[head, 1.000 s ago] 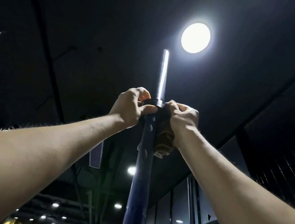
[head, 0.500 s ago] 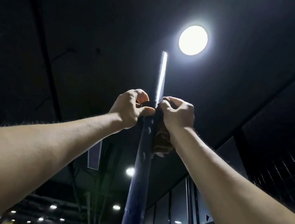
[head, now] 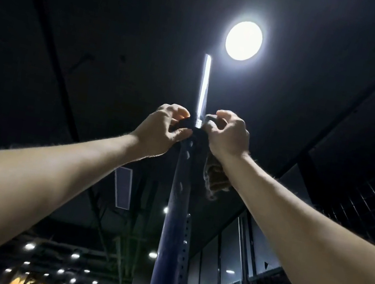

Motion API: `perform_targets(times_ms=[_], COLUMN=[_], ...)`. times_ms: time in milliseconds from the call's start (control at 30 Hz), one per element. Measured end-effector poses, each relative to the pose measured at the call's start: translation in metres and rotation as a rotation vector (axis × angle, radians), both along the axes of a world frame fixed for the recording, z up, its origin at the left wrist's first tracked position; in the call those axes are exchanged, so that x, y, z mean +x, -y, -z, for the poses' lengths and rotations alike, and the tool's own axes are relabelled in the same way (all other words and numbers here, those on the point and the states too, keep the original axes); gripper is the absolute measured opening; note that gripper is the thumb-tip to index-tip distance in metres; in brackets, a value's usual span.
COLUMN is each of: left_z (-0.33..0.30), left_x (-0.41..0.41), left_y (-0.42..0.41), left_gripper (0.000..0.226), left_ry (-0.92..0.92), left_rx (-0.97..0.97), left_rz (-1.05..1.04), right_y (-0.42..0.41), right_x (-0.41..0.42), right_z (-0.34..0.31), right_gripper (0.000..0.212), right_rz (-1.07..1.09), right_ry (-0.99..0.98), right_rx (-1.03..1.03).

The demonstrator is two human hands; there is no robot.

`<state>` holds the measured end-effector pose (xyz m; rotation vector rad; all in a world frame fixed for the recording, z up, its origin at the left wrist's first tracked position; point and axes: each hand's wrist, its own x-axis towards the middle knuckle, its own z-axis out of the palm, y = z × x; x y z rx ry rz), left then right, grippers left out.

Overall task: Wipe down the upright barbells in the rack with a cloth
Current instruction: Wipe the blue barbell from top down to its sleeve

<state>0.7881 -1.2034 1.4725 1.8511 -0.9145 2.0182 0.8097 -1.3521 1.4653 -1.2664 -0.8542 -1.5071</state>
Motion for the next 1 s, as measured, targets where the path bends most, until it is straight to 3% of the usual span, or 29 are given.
perform_targets(times_ms=[67,133,300,400,500,567,633,733,800,900,1000], left_z=[-0.003,-0.007,-0.011,-0.009,-0.001,0.005,0.008,0.005,0.002,-0.003,-0.004], left_x=[-0.006,-0.009,-0.001,0.008,0.017,0.020,0.016,0.003,-0.006,-0.013,-0.009], left_y=[0.008,0.008,0.001,-0.004,-0.009,-0.010,-0.009,-0.006,0.000,0.006,0.009], left_gripper=[0.034,0.029,0.025,0.023,0.020,0.018,0.018,0.029,0.037,0.033,0.024], left_ry=[0.039,0.059,0.052,-0.053,-0.179,-0.243,-0.258,-0.075,0.030,0.052,0.042], left_rx=[0.027,-0.004,-0.029,-0.051,-0.081,-0.084,-0.085,-0.062,-0.046,-0.061,-0.096], left_rz=[-0.089,-0.099,-0.013,0.214,0.525,0.649,0.593,0.069,-0.144,-0.143,-0.066], right_y=[-0.007,-0.013,-0.006,-0.003,0.000,0.004,0.009,0.013,0.012,0.012,0.017], right_x=[-0.014,-0.019,0.016,0.035,0.037,0.030,0.019,-0.002,-0.011,-0.009,0.005], right_z=[-0.001,-0.004,-0.008,-0.008,-0.009,-0.009,-0.011,-0.010,-0.006,-0.001,0.002], right_gripper=[0.035,0.021,0.010,0.007,0.011,0.011,0.015,0.021,0.023,0.027,0.028], right_rz=[0.115,0.163,-0.258,-0.496,-0.562,-0.477,-0.254,0.274,0.480,0.540,0.407], right_ry=[0.098,0.155,0.118,0.015,-0.024,-0.006,0.035,0.218,0.343,0.410,0.425], right_rx=[-0.088,-0.130,0.014,0.060,0.058,0.021,-0.058,-0.207,-0.304,-0.371,-0.317])
